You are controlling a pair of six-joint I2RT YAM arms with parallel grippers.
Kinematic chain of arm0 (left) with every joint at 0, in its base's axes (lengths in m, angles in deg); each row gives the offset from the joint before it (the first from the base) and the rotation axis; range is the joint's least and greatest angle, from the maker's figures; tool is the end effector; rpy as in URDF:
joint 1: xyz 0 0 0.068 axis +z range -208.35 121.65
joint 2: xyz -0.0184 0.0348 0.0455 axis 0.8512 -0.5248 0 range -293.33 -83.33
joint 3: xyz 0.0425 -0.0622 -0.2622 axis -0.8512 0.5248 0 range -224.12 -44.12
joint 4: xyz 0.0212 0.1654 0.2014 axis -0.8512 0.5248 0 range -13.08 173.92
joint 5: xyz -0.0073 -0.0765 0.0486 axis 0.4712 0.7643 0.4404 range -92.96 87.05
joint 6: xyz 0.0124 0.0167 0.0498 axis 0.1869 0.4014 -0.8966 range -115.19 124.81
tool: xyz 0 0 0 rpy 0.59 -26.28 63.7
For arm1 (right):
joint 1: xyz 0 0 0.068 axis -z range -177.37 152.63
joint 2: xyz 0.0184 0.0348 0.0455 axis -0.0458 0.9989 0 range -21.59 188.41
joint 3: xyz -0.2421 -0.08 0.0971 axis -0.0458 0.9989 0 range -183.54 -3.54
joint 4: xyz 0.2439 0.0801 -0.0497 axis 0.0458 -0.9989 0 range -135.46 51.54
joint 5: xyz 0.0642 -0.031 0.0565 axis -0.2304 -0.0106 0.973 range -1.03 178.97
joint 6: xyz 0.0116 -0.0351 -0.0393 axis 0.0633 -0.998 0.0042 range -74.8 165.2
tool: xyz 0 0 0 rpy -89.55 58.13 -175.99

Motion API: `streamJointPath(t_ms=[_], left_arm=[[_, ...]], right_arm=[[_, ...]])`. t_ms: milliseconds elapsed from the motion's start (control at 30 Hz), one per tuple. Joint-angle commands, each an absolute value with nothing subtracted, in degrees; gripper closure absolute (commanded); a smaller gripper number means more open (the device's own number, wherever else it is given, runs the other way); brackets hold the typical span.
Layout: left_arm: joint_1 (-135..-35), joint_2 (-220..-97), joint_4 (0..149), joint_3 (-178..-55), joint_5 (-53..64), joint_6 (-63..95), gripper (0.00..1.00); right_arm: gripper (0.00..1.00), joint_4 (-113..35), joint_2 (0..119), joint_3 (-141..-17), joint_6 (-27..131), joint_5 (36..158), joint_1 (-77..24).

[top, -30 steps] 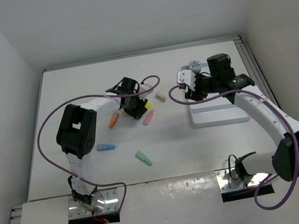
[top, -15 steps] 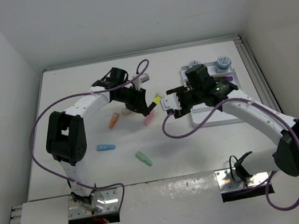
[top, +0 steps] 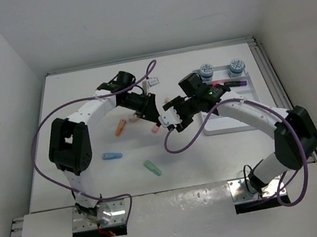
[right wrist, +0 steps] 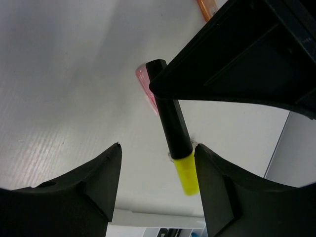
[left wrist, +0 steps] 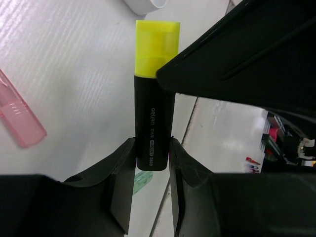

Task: Sort the stationery into containers
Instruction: Pick up the pen from the center of the board, then place the pen in the storage box.

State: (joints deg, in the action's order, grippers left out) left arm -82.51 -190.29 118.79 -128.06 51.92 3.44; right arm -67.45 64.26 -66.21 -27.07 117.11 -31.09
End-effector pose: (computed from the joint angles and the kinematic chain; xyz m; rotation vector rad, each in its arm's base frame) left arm 0.3402 -0.1847 0.2398 0.8545 2.4318 -1.4159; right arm 0.2521 0.1885 0.2523 -1.9990 1.2539 0.2902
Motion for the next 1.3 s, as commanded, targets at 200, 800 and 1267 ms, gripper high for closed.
streamJointPath(t_ms=[200,800,1267], left_arm=[[-82.3,-189.9,118.7,-129.6,58.9,4.3,0.98],[-77.1,-190.2,118.6,-135.3,36.9,3.1,0.36],[-78.7,-191.9,118.3,-136.7,28.7,4.3,0.35]], right_arm=[[0.49,-65.6,67.4,-69.4,-29.9,117.5,-32.7],[1.0,-70.1,62.7,-66.8,-35.0,117.8,-7.7],[1.0,-71.9,76.8,-73.5,-54.6,119.6,13.6]])
